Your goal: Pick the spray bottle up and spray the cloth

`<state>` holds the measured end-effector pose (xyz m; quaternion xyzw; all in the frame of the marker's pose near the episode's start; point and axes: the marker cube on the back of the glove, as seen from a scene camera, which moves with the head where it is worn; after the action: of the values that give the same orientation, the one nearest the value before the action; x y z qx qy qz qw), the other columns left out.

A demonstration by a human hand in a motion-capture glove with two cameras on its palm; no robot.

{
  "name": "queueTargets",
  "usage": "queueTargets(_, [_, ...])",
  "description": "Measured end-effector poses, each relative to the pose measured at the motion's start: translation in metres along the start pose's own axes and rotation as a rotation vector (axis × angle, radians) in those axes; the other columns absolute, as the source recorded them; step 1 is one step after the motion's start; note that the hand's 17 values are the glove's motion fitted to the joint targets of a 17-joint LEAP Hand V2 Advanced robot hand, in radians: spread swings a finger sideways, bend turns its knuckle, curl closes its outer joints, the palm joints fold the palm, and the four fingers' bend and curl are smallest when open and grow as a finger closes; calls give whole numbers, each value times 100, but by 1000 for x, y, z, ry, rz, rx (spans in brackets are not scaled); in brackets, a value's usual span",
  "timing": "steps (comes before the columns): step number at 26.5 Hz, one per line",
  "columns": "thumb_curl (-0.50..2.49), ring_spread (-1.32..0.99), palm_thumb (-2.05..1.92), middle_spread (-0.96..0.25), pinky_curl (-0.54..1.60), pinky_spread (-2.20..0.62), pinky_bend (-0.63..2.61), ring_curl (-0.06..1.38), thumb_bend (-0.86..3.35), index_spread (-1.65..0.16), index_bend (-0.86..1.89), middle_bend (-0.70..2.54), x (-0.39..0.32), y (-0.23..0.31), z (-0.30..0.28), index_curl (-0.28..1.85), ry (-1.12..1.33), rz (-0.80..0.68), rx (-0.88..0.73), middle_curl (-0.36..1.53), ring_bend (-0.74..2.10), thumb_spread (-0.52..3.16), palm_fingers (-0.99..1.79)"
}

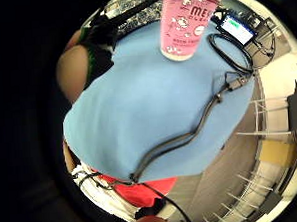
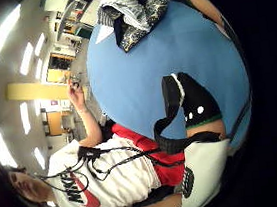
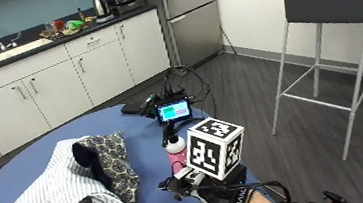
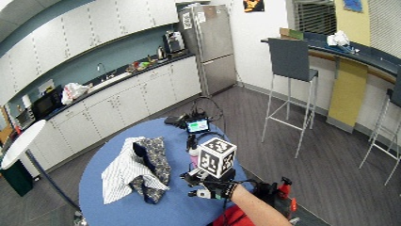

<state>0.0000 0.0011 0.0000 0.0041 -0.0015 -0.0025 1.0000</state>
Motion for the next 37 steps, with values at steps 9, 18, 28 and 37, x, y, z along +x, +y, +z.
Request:
queueTargets(9, [19, 3, 61, -2, 21, 12, 44, 19, 40, -33, 14, 32, -5, -7, -1, 15, 5, -16, 2, 19, 34, 83, 63])
queueTargets(18, [25, 3, 64, -3, 26, 14, 43, 22, 37, -37, 14, 31, -2, -10, -4, 18, 38, -16, -23, 24, 33, 105, 61])
queueTargets(28, [30, 2, 66, -4, 27, 14, 38, 26, 31, -37, 14, 33, 19, -25, -35, 21, 33, 0, 17, 29, 36, 115, 68])
queueTargets(37, [34, -6, 70, -7, 26, 3, 22, 33, 26, -28, 18, 49, 102, -48, -87, 26, -118, 230, 219, 38, 52, 115, 116])
